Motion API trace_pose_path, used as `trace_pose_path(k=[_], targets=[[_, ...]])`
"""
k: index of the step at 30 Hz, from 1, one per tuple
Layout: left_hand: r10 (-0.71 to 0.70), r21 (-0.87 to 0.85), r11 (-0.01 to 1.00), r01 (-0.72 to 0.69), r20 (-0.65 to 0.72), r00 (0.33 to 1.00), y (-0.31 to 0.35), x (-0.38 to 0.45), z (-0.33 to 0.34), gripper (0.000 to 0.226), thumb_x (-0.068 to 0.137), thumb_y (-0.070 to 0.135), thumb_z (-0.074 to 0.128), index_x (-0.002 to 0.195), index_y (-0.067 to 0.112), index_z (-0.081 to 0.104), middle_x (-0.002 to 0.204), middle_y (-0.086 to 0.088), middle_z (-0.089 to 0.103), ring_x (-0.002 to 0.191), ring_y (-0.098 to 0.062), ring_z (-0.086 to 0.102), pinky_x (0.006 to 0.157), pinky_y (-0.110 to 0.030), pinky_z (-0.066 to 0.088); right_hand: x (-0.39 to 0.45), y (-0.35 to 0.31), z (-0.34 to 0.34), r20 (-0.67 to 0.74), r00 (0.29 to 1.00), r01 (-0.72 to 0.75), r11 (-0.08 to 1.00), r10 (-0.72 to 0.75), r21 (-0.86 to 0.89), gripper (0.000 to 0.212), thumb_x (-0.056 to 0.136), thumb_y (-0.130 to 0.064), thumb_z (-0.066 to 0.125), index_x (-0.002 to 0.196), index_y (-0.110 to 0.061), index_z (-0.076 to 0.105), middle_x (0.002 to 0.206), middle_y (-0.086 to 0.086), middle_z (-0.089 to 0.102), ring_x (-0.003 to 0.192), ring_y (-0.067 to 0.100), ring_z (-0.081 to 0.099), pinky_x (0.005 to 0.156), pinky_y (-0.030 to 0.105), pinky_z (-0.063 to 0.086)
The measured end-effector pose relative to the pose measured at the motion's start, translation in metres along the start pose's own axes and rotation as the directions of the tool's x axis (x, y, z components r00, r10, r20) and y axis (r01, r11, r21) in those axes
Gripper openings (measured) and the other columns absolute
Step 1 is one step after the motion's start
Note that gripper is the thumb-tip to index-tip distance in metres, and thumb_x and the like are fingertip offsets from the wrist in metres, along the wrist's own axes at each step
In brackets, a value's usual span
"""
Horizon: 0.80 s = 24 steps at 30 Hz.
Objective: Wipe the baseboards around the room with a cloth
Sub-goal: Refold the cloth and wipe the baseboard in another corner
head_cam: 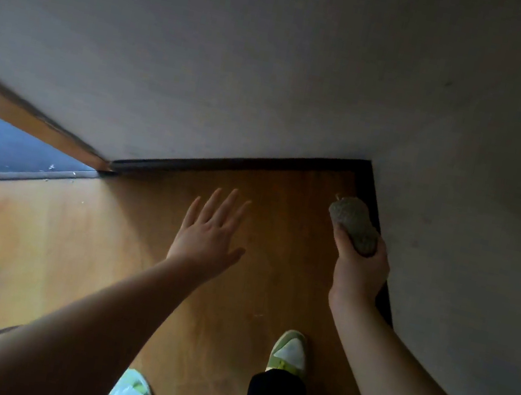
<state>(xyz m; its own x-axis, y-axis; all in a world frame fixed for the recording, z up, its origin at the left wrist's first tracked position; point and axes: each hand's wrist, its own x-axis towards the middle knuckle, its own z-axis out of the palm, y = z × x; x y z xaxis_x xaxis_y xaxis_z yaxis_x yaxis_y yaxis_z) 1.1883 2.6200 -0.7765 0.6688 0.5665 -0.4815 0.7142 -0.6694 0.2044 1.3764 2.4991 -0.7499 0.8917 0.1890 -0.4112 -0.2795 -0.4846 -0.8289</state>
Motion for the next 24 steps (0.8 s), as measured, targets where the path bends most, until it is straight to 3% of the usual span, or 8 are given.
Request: trace_pose_path(k=[3,7,13,18,24], targets=[[0.009,0.045,0.999,-0.01,0.018,1.0,-0.018,0.031,0.041,0.092,0.095,0.066,0.041,0.154,0.033,-0.022,0.162,0.001,-0.028,0.147,-0.023,-0.029,0.123,-0.048,-0.01,0.037,0.042,0.018,-0.004,1.0,-0.005,1.0,0.005,-0.008,0.062,0.078,-0.041,0.08,0.133,-0.024,0.058,0.125,-0.006,0.062,0.111,0.013,0.061,0.074,0.015,0.048],[0.012,0.091,0.996,-0.014,0.017,1.0,-0.041,0.066,0.093,0.101,0.092,0.067,0.049,0.153,0.033,-0.024,0.161,0.001,-0.03,0.145,-0.023,-0.032,0.119,-0.044,-0.015,0.084,0.089,0.044,-0.004,0.999,-0.046,0.999,0.046,0.0,0.059,0.08,-0.038,0.079,0.134,-0.025,0.057,0.124,-0.005,0.062,0.109,0.015,0.061,0.067,0.016,0.046],[0.029,0.117,0.992,-0.038,0.079,0.996,-0.054,0.108,0.163,0.109,0.086,0.072,0.053,0.153,0.034,-0.025,0.16,-0.003,-0.034,0.143,-0.027,-0.035,0.118,-0.046,-0.016,0.146,0.139,0.072,-0.046,0.975,-0.198,0.95,0.215,0.239,0.06,0.077,-0.029,0.083,0.131,-0.026,0.059,0.122,-0.002,0.063,0.109,0.018,0.061,0.075,0.022,0.048],[0.171,0.093,0.977,-0.191,0.19,0.967,-0.052,0.148,0.197,0.134,0.067,0.078,0.067,0.146,0.039,-0.034,0.151,-0.002,-0.042,0.141,-0.03,-0.037,0.118,-0.051,-0.016,0.193,0.16,0.091,-0.071,0.989,-0.12,0.982,0.132,0.145,0.056,0.084,-0.026,0.078,0.135,-0.023,0.056,0.127,-0.003,0.059,0.103,0.013,0.053,0.088,0.027,0.042],[0.153,0.065,0.984,-0.165,0.156,0.976,-0.061,0.197,0.238,0.148,0.055,0.09,0.064,0.138,0.035,-0.045,0.151,-0.004,-0.046,0.141,-0.03,-0.039,0.116,-0.054,-0.017,0.244,0.178,0.119,-0.034,0.999,0.001,1.0,-0.001,0.01,0.053,0.082,-0.034,0.078,0.131,-0.029,0.058,0.118,-0.006,0.062,0.102,0.015,0.058,0.085,0.029,0.047]])
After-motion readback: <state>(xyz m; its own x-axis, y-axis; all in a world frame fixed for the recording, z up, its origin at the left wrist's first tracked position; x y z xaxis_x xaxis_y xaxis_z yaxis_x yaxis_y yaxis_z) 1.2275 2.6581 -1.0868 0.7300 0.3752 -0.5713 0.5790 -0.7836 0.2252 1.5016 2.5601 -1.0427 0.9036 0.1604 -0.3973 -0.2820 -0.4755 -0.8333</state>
